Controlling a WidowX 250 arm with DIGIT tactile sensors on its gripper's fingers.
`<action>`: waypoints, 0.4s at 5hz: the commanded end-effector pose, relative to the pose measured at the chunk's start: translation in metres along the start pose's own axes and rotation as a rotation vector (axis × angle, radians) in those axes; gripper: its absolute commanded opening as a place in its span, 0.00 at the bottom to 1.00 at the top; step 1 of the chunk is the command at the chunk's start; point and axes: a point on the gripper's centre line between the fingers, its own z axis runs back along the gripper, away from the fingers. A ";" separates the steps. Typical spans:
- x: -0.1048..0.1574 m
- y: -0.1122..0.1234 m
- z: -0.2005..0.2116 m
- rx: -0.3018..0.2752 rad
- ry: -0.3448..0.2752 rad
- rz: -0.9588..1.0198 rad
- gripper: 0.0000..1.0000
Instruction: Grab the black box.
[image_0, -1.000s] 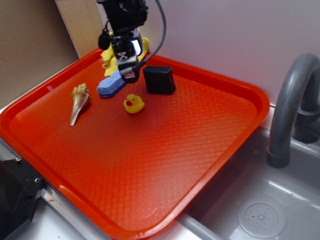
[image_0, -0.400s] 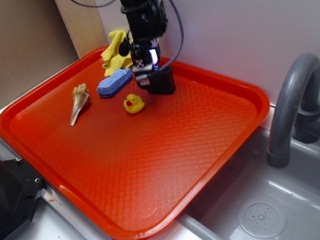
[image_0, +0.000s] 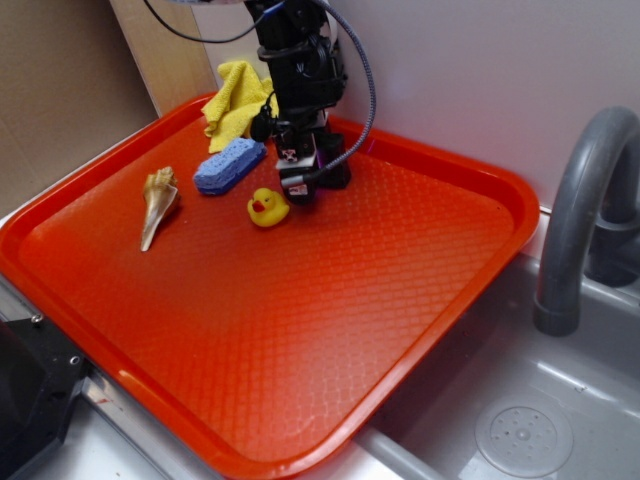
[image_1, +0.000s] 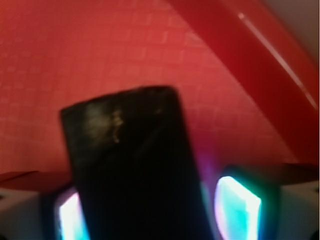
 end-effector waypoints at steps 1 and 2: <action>-0.001 -0.038 0.062 0.153 -0.078 0.054 0.00; -0.026 -0.073 0.109 0.158 0.012 0.196 0.00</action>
